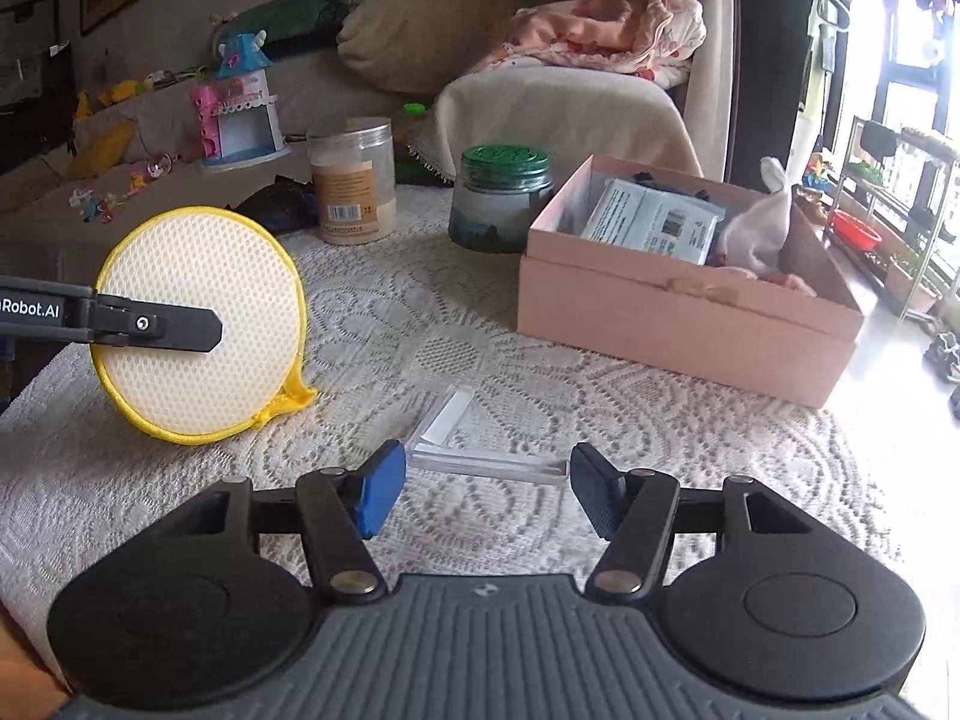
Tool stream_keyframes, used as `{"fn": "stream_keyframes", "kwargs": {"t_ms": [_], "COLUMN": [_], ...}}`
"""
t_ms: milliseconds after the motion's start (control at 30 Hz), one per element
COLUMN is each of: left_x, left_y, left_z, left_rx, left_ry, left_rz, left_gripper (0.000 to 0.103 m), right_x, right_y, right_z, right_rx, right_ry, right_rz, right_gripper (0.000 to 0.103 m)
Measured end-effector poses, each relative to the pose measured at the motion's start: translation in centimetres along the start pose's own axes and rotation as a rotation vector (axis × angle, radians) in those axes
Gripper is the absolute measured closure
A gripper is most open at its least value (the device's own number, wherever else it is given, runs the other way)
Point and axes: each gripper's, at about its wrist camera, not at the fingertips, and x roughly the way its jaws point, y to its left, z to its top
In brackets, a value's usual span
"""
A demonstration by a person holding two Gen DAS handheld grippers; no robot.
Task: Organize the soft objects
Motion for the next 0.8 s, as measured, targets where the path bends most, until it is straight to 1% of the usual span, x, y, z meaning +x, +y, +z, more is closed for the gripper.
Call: {"fn": "stream_keyframes", "kwargs": {"t_ms": [167,200,267,367,433,500,533,567,600,633,667,700,733,767,800], "left_x": [1.6,2.2,3.3,5.7,7.9,11.3,13.5,15.7,18.0,19.5,21.0,22.1,22.7,23.1,23.1], "left_y": [-2.1,-3.1,-5.1,-8.5,-10.2,-11.0,-11.0,-10.9,-10.7,-10.7,-10.9,-11.2,-11.4,-11.5,-11.3], "left_z": [0.1,0.4,1.5,5.0,7.9,11.0,12.4,13.5,14.5,15.0,15.6,16.0,16.3,16.6,17.1], "left_rx": [-0.025,-0.015,0.023,0.096,0.124,0.119,0.096,0.072,0.065,0.085,0.133,0.182,0.218,0.237,0.231], "left_ry": [0.132,0.16,0.188,0.193,0.168,0.159,0.178,0.198,0.207,0.2,0.185,0.171,0.149,0.124,0.099], "left_rz": [-0.158,-0.19,-0.236,-0.295,-0.313,-0.351,-0.369,-0.37,-0.345,-0.306,-0.241,-0.185,-0.147,-0.128,-0.129], "left_gripper": [0.085,0.085,0.085,0.085,0.085,0.085,0.085,0.084,0.084,0.082,0.074,0.073,0.073,0.071,0.07], "right_x": [-3.8,-4.7,-6.2,-7.9,-8.5,-8.6,-8.3,-7.8,-7.3,-6.4,-5.2,-4.0,-2.6,-0.8,0.9], "right_y": [-2.6,-3.2,-4.4,-6.2,-7.5,-8.7,-9.3,-9.8,-10.3,-10.8,-11.3,-11.6,-11.9,-12.1,-12.3], "right_z": [0.5,0.7,1.4,2.9,4.2,5.2,5.6,6.0,6.3,6.7,7.0,7.1,7.4,7.7,8.0], "right_rx": [-0.027,-0.026,-0.024,-0.038,-0.041,-0.048,-0.051,-0.053,-0.053,-0.051,-0.052,-0.053,-0.052,-0.047,-0.039], "right_ry": [-0.1,-0.126,-0.182,-0.268,-0.319,-0.365,-0.382,-0.391,-0.393,-0.391,-0.386,-0.378,-0.362,-0.336,-0.308], "right_rz": [-0.065,-0.079,-0.108,-0.157,-0.193,-0.215,-0.227,-0.232,-0.23,-0.221,-0.207,-0.197,-0.187,-0.176,-0.166], "right_gripper": [0.042,0.042,0.042,0.042,0.042,0.042,0.042,0.042,0.042,0.042,0.042,0.042,0.042,0.042,0.042]}}
